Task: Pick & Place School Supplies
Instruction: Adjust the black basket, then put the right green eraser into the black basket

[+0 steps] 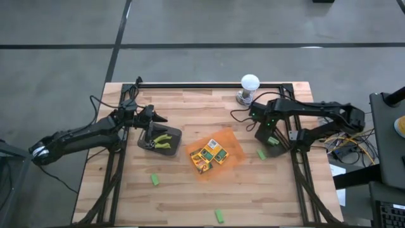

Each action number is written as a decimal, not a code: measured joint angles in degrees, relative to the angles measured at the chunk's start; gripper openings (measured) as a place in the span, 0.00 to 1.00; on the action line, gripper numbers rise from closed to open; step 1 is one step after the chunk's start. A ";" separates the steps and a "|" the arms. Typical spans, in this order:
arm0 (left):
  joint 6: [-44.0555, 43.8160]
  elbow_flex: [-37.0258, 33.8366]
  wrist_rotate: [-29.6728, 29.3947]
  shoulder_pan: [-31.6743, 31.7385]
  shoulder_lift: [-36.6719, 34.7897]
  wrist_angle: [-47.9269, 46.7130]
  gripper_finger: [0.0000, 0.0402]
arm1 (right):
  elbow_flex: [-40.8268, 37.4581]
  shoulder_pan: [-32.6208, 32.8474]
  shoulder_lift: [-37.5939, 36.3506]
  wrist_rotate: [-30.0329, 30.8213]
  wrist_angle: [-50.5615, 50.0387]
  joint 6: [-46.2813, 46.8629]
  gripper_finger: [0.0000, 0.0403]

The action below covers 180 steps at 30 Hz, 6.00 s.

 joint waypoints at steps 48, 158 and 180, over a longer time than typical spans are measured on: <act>0.00 0.00 0.00 0.00 0.00 0.00 0.65 | 0.72 2.31 -10.76 -7.37 3.08 67.80 0.30; 0.00 -0.01 0.00 0.00 -0.01 0.00 0.65 | -10.58 2.14 -10.63 16.48 18.28 120.91 0.19; 0.00 -0.01 -0.01 0.00 -0.02 0.00 0.65 | 1.26 3.10 -14.30 18.32 20.82 63.80 0.29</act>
